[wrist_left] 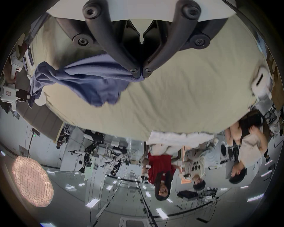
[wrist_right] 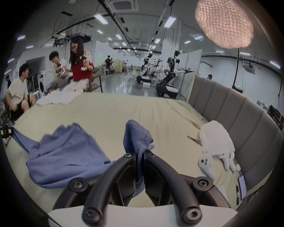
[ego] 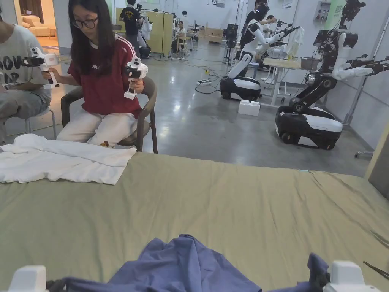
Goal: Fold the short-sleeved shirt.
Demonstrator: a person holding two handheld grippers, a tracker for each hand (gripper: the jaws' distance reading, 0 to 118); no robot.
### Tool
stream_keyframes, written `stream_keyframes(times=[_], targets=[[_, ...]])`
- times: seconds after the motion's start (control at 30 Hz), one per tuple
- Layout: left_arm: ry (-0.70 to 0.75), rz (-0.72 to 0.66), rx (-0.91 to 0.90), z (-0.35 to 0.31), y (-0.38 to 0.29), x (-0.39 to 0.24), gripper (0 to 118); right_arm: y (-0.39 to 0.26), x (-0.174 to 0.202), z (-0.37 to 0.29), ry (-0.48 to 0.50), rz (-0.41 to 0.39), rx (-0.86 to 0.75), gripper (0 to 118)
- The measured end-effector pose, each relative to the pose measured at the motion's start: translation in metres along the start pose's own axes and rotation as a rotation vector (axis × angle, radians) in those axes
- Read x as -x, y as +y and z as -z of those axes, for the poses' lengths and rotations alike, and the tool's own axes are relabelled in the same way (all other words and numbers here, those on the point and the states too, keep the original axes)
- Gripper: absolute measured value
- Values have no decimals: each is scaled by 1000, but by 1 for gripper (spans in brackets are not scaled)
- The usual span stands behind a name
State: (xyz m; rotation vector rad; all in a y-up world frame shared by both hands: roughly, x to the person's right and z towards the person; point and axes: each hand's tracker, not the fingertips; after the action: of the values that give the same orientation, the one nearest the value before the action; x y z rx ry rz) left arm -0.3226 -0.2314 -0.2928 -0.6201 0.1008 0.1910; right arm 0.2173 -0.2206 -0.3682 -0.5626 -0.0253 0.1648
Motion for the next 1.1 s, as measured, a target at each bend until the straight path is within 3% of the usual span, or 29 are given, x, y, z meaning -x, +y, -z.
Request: stream_keyframes(times=[0.13, 0.2, 0.23, 0.33, 0.37, 0.5, 0.6, 0.77, 0.83, 0.9, 0.97, 1.1], targets=[[11, -7, 73, -15, -43, 4, 0, -43, 8, -9, -9, 11, 43, 7], [-3, -23, 109, -12, -59, 11, 3, -59, 11, -8, -20, 14, 72, 18], [5, -21, 132, -10, -66, 12, 13, -66, 13, -7, -20, 20, 83, 30], [6, -3, 174, -4, -78, 11, 68, -79, 18, -5, -24, 49, 118, 73], [10, 1, 177, -3, -79, 11, 74, -80, 19, -6, -31, 48, 114, 79], [11, 42, 133, -13, -62, -3, 74, -68, 26, -27, 11, 86, -2, 81], [-4, 103, 27, -9, -47, -12, 74, -48, 41, -46, 3, 60, -127, 82], [-34, 177, -162, -11, -14, -44, 72, -11, 68, -70, 11, 71, -311, 79], [-34, 188, -260, -18, -5, -62, 56, 2, 78, -78, 1, 92, -368, 59], [-29, 182, -329, -23, 6, -74, 19, 11, 87, -86, 0, 111, -419, 11], [-38, 170, -382, -28, 10, -84, 1, 17, 92, -89, 12, 114, -434, 4], [-45, 172, -422, -34, 14, -98, 0, 19, 99, -94, 51, 120, -457, 0]])
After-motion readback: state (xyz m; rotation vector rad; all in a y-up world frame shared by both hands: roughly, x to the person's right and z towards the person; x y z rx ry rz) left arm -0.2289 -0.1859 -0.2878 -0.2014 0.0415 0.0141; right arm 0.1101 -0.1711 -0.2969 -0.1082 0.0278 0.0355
